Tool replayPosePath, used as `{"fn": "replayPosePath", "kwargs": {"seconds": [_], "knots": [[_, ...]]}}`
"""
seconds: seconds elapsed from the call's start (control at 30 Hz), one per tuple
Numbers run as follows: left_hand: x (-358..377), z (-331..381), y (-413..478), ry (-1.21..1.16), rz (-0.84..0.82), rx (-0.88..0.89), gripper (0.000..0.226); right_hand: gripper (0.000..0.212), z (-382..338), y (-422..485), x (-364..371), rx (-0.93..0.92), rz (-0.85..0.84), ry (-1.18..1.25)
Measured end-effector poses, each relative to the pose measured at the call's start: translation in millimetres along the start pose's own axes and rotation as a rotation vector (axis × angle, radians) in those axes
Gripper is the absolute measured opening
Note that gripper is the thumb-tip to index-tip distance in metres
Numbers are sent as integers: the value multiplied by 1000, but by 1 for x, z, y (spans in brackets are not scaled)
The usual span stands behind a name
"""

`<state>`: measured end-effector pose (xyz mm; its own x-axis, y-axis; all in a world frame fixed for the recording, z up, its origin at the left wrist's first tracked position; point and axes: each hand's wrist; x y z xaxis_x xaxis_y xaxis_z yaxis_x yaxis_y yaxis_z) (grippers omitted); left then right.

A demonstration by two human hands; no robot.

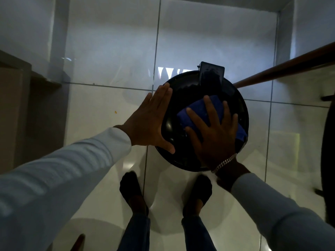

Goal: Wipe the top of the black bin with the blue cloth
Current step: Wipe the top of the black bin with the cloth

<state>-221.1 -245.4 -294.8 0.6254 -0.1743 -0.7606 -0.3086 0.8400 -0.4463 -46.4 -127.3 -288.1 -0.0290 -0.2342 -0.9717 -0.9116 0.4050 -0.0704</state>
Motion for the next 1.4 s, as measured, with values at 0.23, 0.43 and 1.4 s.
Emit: {"fn": "replayPosePath", "kwargs": {"seconds": [0.23,0.43,1.4], "knots": [[-9,4,13,120,12,153,149,53,-27,19,10,131,42,8],[-10,1,13,100,6,158,150,47,2,-32,6,-215,-36,-60],[-6,2,15,129,5,125,148,58,16,5,-4,690,289,308]]}}
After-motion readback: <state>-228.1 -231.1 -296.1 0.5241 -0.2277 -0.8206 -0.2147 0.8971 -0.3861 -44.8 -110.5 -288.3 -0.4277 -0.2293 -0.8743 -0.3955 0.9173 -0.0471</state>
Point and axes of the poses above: each hand's wrist, its own y-axis towards the middle knuckle, its own x-axis out of the palm, z = x × y, and after that the axes turned 11 degrees about -x, right-handed
